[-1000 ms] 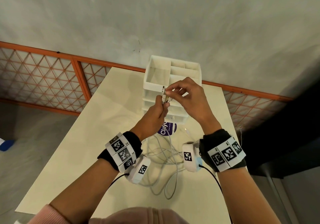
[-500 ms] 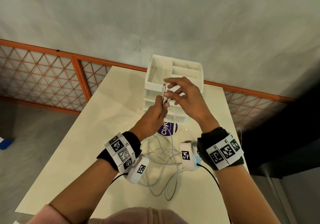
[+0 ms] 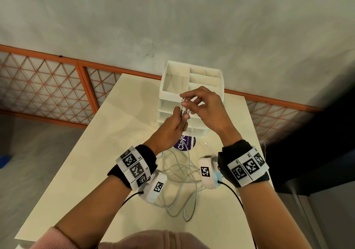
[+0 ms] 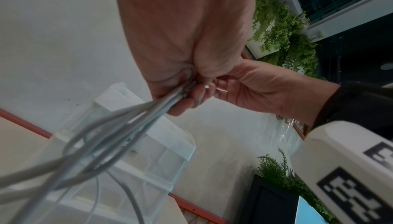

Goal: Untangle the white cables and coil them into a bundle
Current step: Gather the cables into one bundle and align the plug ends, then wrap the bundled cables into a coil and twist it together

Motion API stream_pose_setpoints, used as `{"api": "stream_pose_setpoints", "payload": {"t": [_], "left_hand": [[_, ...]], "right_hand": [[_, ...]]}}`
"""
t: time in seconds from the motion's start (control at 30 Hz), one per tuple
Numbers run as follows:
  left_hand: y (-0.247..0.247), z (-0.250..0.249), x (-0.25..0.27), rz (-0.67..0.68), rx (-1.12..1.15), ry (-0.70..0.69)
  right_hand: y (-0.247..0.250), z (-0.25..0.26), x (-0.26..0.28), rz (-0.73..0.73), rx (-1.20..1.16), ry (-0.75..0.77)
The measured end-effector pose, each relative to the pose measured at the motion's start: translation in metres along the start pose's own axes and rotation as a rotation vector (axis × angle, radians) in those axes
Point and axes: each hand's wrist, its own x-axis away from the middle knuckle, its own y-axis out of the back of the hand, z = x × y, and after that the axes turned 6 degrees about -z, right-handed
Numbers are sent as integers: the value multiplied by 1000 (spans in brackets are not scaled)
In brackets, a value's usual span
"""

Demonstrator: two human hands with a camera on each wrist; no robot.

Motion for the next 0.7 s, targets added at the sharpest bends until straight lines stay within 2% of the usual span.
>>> {"api": "stream_pose_setpoints", "payload": {"t": [0.17, 0.27, 0.33, 0.37, 0.43, 0.5, 0.53, 0.6, 0.7], "left_hand": [[1, 0, -1, 52, 71, -20], [3, -4, -2, 17, 226, 31], [6, -11, -3, -24, 371, 62], [8, -15, -3, -40, 420, 64], [10, -22, -5, -87, 459, 43], [15, -24, -7, -133, 510, 17], [18, -22, -10, -157, 564, 27], [27, -18, -13, -235, 651, 47], [38, -3, -11, -375, 724, 96]], "right_hand": [[5, 1, 1, 1, -31, -52], [3, 1, 6, -18, -51, -60], [-3, -3, 13, -30, -143, -133], [-6, -7, 17, 13, -227, -198], [-15, -16, 29, 245, -330, -281], [-28, -26, 39, 487, -310, -284], [-32, -27, 43, 544, -317, -289], [-33, -26, 45, 505, -297, -303], [-23, -24, 37, 441, -81, -211]]}}
